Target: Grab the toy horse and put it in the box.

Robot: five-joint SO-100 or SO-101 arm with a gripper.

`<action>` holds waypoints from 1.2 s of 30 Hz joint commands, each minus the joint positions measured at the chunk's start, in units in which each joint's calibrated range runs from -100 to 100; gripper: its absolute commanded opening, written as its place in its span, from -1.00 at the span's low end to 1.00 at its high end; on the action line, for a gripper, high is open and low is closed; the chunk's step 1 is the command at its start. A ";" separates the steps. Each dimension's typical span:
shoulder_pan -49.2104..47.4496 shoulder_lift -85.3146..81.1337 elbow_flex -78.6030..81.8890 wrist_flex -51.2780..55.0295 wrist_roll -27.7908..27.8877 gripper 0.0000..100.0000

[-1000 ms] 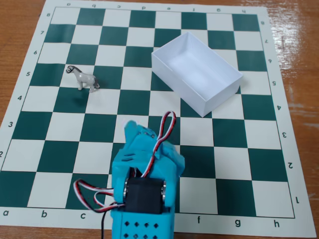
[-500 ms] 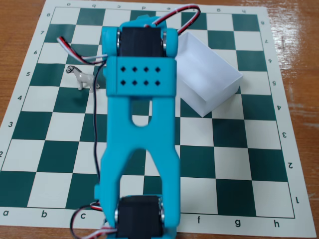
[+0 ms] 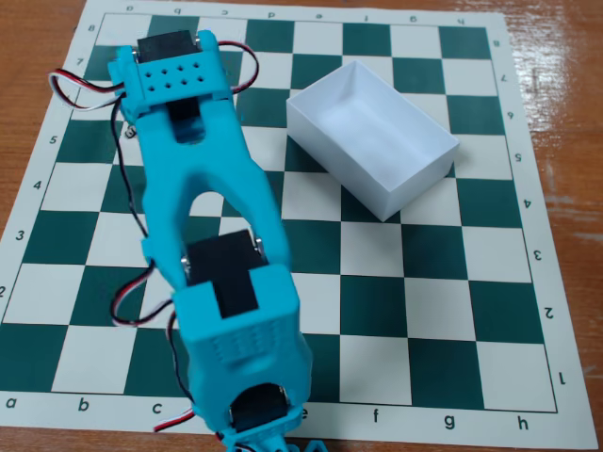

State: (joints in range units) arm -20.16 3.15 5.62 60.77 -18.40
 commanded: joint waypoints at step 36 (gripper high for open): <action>-4.34 34.11 -30.34 -2.13 -0.63 -1.00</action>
State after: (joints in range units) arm -24.50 38.55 -22.76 58.58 -19.07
